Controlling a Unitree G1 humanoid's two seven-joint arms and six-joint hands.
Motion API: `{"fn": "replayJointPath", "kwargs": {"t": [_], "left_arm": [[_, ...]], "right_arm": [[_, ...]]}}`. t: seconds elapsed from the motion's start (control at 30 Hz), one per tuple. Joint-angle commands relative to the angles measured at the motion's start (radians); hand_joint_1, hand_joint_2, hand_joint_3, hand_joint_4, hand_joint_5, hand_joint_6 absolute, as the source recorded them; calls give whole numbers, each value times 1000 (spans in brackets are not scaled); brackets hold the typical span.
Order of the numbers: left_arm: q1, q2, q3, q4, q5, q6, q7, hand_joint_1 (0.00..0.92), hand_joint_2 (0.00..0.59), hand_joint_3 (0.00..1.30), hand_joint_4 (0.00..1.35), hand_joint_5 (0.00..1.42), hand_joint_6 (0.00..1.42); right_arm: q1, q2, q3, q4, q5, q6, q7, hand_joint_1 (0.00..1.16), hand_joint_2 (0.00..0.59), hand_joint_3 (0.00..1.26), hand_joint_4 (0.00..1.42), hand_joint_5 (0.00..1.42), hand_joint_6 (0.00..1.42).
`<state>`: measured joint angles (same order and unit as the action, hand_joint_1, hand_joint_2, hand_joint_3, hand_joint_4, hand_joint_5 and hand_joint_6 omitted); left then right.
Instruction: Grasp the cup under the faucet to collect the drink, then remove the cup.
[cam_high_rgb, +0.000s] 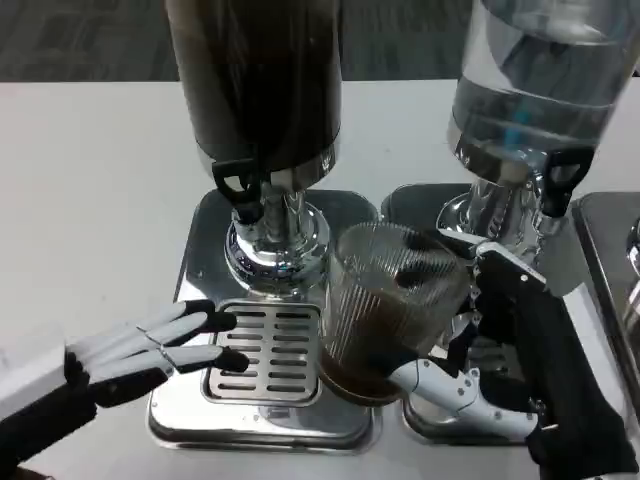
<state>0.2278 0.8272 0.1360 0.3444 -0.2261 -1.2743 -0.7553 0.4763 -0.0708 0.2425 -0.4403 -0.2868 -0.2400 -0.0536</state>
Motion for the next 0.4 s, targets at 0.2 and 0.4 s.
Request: {"fn": "replayJointPath", "kwargs": {"t": [0.2,0.4], "left_arm": [[-3,26,-14,9,3,-19,21,8,137,191,0,0,90],[1,23,-14,6,2,-13,28,7,137,191,0,0,92]], "right_arm": [[-7,5,-4,-29,24,-62,-7,682,326,488,554,778,1135],[-8,3,-7,-27,25,-65,-7,682,326,490,554,786,1136]]}}
